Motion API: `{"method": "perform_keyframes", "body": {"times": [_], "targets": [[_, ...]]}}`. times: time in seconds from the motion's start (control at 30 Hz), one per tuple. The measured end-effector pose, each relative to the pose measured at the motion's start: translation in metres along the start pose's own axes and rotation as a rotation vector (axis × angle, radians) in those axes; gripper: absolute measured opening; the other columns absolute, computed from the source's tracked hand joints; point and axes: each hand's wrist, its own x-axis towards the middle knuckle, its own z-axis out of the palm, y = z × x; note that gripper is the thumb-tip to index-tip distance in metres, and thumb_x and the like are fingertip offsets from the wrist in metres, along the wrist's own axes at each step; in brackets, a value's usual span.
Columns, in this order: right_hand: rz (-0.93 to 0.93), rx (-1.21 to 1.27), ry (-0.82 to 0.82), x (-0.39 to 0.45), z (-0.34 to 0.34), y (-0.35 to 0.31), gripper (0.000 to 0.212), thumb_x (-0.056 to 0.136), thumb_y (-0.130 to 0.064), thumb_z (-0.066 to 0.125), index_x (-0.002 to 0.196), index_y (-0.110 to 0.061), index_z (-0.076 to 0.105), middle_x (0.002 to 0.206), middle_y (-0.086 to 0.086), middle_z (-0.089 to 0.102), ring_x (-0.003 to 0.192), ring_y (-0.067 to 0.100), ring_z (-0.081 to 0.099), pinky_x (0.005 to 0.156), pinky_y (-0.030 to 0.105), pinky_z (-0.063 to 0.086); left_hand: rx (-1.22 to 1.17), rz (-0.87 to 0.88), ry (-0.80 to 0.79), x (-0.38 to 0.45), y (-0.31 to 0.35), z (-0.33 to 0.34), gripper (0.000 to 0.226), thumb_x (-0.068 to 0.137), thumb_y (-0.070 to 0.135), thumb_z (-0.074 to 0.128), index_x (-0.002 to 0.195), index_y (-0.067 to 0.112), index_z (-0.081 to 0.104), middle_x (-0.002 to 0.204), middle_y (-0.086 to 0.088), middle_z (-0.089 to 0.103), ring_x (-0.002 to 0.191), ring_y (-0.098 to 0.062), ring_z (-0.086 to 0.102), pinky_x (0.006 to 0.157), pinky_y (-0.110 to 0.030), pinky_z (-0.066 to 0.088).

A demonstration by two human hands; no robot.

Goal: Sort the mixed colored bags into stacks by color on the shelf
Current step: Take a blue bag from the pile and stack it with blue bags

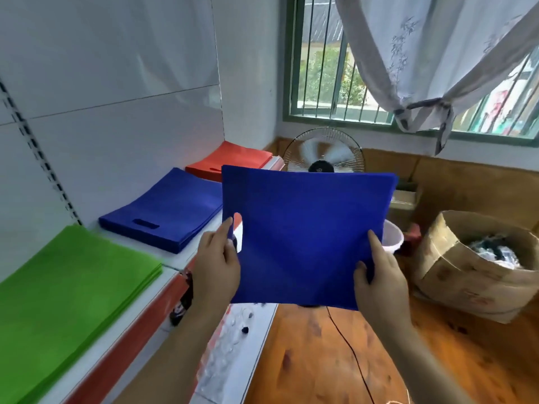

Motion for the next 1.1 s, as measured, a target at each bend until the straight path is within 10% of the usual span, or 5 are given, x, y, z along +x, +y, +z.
{"method": "perform_keyframes", "body": {"times": [0.23,0.67,0.87,1.1], "targets": [[-0.132,0.093,-0.078,0.103,0.083,-0.004,0.063,0.103,-0.010,0.055,0.162,-0.024,0.037,0.126,0.002,0.060,0.101,0.014,0.055,0.085,0.043,0.055,0.061,-0.092,0.137,0.075,-0.036,0.027,0.047,0.105,0.007,0.050,0.150,0.024,0.055,0.108,0.007,0.053,0.091,0.007,0.054,0.069,-0.004,0.039],[-0.364,0.217,-0.283,0.262,0.238,-0.072,0.059,0.101,-0.010,0.059,0.155,-0.030,0.047,0.142,0.001,0.060,0.121,0.024,0.058,0.098,0.041,0.050,0.257,-0.293,0.366,0.168,-0.105,0.020,0.040,0.107,0.013,0.050,0.146,0.020,0.060,0.108,0.006,0.056,0.085,0.004,0.054,0.063,-0.010,0.037],[-0.501,0.288,-0.496,0.291,0.316,-0.116,0.053,0.104,-0.018,0.053,0.152,-0.039,0.049,0.125,-0.015,0.062,0.100,0.004,0.053,0.081,0.026,0.047,0.442,-0.448,0.488,0.164,-0.128,-0.006,0.041,0.106,0.013,0.051,0.146,0.018,0.059,0.112,0.004,0.058,0.079,-0.006,0.054,0.063,-0.014,0.036],[-0.692,0.349,-0.739,0.317,0.384,-0.153,0.050,0.101,-0.012,0.056,0.149,-0.028,0.058,0.139,-0.006,0.066,0.120,0.020,0.062,0.096,0.033,0.050,0.624,-0.681,0.569,0.152,-0.139,-0.010,0.042,0.104,0.017,0.055,0.146,0.020,0.059,0.126,-0.003,0.064,0.105,-0.021,0.064,0.088,-0.042,0.056]]}}
